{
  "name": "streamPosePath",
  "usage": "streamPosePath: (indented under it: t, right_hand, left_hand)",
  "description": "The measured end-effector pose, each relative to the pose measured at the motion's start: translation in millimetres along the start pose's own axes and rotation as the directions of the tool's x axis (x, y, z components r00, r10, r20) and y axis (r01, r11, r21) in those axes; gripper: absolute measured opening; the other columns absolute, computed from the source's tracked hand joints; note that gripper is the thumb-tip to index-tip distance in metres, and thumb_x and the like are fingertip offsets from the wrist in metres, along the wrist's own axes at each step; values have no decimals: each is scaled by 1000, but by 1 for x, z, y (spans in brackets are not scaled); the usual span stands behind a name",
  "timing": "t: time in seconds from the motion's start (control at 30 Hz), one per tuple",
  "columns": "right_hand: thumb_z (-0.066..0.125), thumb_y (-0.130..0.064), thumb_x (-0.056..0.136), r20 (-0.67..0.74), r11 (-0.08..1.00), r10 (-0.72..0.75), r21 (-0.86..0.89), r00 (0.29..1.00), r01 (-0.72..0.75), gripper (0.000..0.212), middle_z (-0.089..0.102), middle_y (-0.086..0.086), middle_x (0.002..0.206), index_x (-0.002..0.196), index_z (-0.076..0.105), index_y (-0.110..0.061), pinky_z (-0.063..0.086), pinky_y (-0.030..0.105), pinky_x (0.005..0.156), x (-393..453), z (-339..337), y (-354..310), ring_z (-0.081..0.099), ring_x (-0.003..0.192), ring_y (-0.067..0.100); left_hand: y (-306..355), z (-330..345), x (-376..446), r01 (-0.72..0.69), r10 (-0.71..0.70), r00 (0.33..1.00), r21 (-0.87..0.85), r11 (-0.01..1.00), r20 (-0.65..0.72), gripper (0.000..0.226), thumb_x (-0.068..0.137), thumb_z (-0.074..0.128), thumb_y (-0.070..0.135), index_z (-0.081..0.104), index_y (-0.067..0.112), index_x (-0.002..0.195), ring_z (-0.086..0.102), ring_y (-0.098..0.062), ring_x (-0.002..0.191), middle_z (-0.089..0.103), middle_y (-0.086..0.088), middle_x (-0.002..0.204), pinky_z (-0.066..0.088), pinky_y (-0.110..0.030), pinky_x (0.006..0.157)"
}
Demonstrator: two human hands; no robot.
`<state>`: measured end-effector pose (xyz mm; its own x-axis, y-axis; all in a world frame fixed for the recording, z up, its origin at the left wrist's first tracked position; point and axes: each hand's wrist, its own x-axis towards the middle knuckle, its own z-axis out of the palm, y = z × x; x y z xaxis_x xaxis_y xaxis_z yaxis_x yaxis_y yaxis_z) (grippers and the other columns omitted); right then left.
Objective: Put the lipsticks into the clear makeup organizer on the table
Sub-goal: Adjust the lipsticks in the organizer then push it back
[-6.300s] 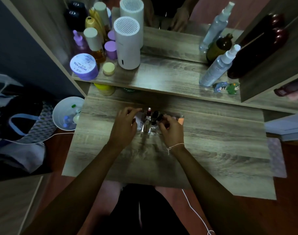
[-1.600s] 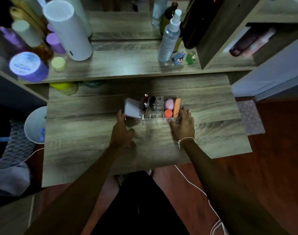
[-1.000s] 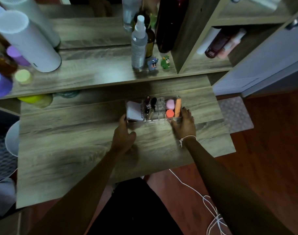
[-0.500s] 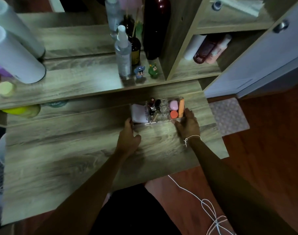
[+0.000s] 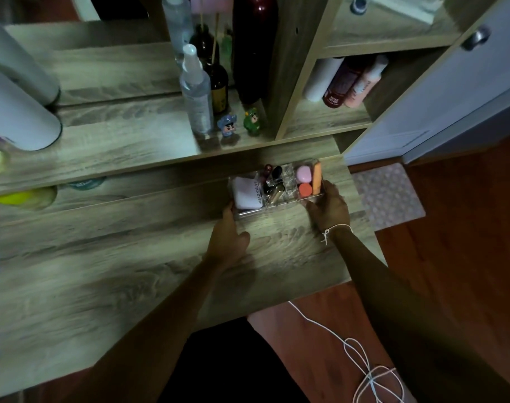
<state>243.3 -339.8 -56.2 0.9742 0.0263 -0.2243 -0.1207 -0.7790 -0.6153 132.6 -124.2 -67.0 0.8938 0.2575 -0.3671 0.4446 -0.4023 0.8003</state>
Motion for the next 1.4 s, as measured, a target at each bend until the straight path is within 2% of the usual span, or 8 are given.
streamPosePath:
  t: [0.13, 0.27, 0.4, 0.67, 0.9, 1.17, 1.27, 1.4]
  right_hand:
    - [73, -33, 78, 2, 1000, 23, -6, 1000, -23, 62, 55, 9, 131, 131, 46, -17, 42, 51, 102, 2, -3, 1, 52, 120, 31]
    - [72, -31, 79, 0, 999, 41, 1, 999, -41, 64, 55, 11, 133, 134, 42, -17, 43, 52, 102, 2, -5, 2, 50, 122, 34]
    - [72, -30, 79, -4, 998, 58, 7, 998, -57, 65, 56, 12, 131, 135, 41, -15, 44, 52, 100, 1, -8, 3, 51, 121, 35]
    - [71, -31, 81, 5, 998, 62, 21, 998, -62, 66, 55, 12, 132, 136, 39, -16, 43, 54, 101, -1, -11, 6, 51, 123, 35]
    - [70, -32, 81, 9, 998, 65, 23, 998, -65, 68, 55, 10, 135, 138, 36, -18, 42, 56, 103, -1, -9, 7, 50, 125, 33]
    - [68, -35, 81, 2, 996, 84, 15, 996, -84, 71, 54, 9, 136, 140, 31, -23, 45, 56, 100, -5, -6, 8, 50, 123, 36]
    - [65, -37, 83, -3, 995, 95, 2, 995, -95, 74, 49, 12, 141, 144, 26, -21, 42, 56, 102, -10, -3, 10, 47, 126, 38]
    - [52, -40, 92, -38, 992, 120, -36, 992, -122, 72, 31, 17, 153, 149, 16, -13, 33, 54, 111, -27, 4, 13, 33, 137, 39]
  left_hand:
    - [4, 1, 3, 3, -3, 1000, -8, 1000, 26, 81, 75, 59, 1, 22, 16, 145, 61, -35, 93, 62, -16, 121, 39, -27, 70]
    - [9, 2, 4, 13, -13, 999, -2, 1000, 52, 81, 77, 59, 2, 19, 16, 146, 60, -24, 89, 58, -11, 130, 39, -25, 69]
    - [11, 3, 6, 13, -14, 998, 8, 1000, 68, 83, 77, 59, 2, 17, 16, 146, 61, -35, 100, 53, -10, 138, 42, -29, 77]
    - [15, 4, 5, 13, -12, 995, -12, 1000, 100, 82, 77, 60, 2, 17, 17, 146, 58, -32, 110, 50, -11, 139, 50, -44, 92]
    - [16, 4, 5, 20, -19, 994, -5, 1000, 109, 83, 78, 61, 3, 17, 19, 146, 56, -32, 113, 51, -11, 138, 48, -43, 94]
    - [14, 4, 4, -12, 11, 994, 12, 1000, 106, 84, 75, 60, 1, 19, 21, 145, 58, -29, 110, 51, -9, 137, 48, -36, 89]
    - [14, 4, 2, -50, 49, 993, 10, 999, 106, 82, 75, 58, -1, 21, 22, 144, 59, -26, 105, 53, -9, 135, 50, -37, 90]
    - [12, 4, -3, -51, 38, 991, 94, 994, 131, 81, 83, 55, 8, 8, 18, 149, 53, -33, 119, 39, -14, 147, 46, -47, 99]
